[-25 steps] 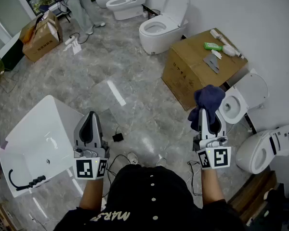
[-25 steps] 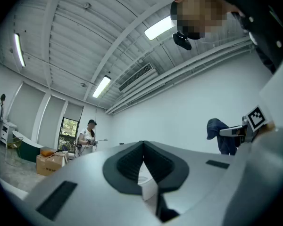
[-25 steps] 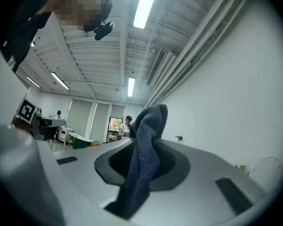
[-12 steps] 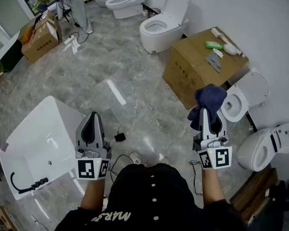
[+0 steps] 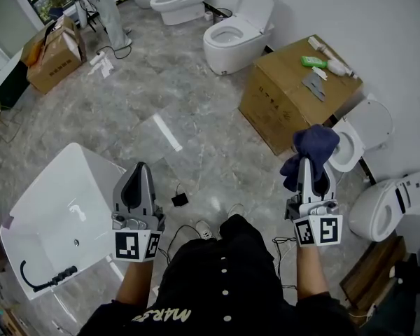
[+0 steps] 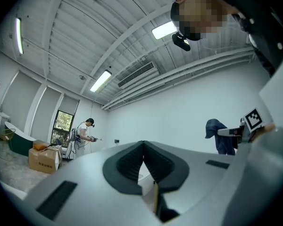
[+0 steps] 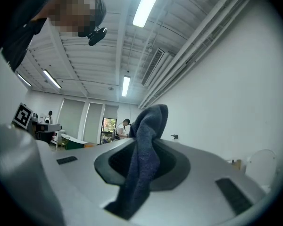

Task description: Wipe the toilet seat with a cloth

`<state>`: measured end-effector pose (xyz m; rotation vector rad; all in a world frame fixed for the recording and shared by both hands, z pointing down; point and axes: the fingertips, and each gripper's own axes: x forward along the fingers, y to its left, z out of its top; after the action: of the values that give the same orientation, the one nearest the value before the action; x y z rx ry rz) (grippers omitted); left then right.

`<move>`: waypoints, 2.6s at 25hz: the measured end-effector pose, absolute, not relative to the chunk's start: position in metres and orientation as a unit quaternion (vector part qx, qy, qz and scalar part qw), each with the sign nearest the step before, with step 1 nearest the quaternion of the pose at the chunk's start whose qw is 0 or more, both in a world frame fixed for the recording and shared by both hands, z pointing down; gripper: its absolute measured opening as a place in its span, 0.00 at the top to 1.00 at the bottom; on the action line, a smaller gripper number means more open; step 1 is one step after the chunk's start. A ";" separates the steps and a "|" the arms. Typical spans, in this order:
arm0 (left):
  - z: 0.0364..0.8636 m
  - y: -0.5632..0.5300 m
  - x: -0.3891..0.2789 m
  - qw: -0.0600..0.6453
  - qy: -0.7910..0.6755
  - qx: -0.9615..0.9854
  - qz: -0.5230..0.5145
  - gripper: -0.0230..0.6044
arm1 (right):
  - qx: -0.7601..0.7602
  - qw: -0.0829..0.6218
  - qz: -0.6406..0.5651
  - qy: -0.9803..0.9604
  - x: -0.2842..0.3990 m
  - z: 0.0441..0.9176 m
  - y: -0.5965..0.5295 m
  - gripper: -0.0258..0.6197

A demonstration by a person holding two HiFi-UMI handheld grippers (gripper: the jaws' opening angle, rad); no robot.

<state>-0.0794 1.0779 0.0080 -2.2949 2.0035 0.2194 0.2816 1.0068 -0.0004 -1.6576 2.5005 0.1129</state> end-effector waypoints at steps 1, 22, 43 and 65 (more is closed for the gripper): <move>0.009 1.076 -0.082 0.042 0.655 -0.751 0.071 0.95 | -0.551 0.068 0.038 0.831 0.279 0.000 1.005 0.84; 0.007 0.931 -0.092 0.049 0.663 -0.745 0.062 0.95 | -0.538 0.078 0.040 0.839 0.261 0.004 0.852 0.84; 0.005 0.800 -0.055 0.050 0.686 -0.725 0.039 0.95 | -0.525 0.081 0.024 0.847 0.295 0.021 0.704 0.84; 0.019 0.605 -0.107 0.046 0.645 -0.760 0.062 0.95 | -0.557 0.060 0.056 0.827 0.241 0.012 0.553 0.84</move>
<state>-0.1066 0.6050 0.0195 -2.3221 1.9687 0.1906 0.2412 0.5528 0.0123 -1.6850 2.5021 0.1689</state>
